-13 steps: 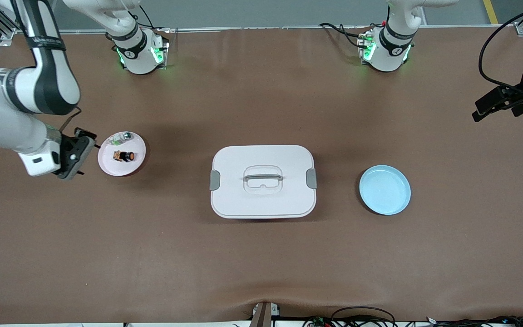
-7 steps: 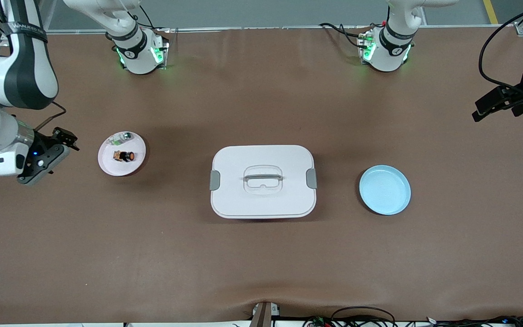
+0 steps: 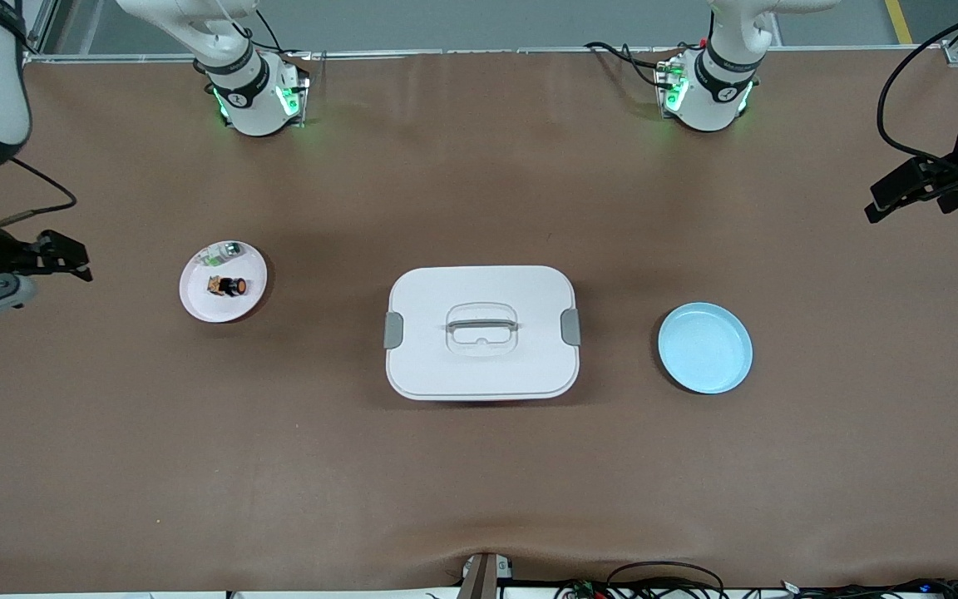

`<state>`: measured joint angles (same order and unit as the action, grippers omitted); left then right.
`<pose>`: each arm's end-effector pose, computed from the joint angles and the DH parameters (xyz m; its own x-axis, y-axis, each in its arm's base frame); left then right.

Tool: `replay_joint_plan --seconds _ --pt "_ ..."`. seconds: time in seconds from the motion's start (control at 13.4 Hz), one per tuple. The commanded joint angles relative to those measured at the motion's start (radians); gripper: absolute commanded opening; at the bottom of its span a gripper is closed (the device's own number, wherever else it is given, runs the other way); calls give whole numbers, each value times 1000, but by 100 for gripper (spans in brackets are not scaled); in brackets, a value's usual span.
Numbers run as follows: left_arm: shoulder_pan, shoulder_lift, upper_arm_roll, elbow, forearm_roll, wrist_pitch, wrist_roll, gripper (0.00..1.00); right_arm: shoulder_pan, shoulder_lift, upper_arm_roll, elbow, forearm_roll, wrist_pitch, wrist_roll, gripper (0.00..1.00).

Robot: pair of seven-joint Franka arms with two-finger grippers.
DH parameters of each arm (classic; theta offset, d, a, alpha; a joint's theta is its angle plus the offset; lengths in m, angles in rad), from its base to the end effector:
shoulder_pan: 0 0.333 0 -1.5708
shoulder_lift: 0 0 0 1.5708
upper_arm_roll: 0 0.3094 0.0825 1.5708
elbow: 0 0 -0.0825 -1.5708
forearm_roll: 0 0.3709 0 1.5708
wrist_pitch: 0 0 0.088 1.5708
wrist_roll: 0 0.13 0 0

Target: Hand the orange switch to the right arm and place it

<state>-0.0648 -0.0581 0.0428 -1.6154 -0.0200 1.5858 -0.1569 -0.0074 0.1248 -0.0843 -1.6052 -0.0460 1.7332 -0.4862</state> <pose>0.5257 -0.0135 0.6067 0.9906 0.1348 0.0246 0.1341 -0.9906 0.0266 0.5853 -0.0567 0.5231 0.9201 0.3911 -0.0231 0.3918 -0.9186 0.0510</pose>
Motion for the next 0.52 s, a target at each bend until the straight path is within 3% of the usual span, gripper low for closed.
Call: replay_joint_plan --seconds 0.0,0.3,0.45 --pt "-6 9 3 25 3 -23 0 100 -26 26 14 91 -9 -29 105 100" --pt "-6 9 3 25 2 -23 0 100 -29 32 17 99 27 -47 271 100" --pt "-6 9 3 25 2 -23 0 100 -43 30 14 100 124 -69 287 100"
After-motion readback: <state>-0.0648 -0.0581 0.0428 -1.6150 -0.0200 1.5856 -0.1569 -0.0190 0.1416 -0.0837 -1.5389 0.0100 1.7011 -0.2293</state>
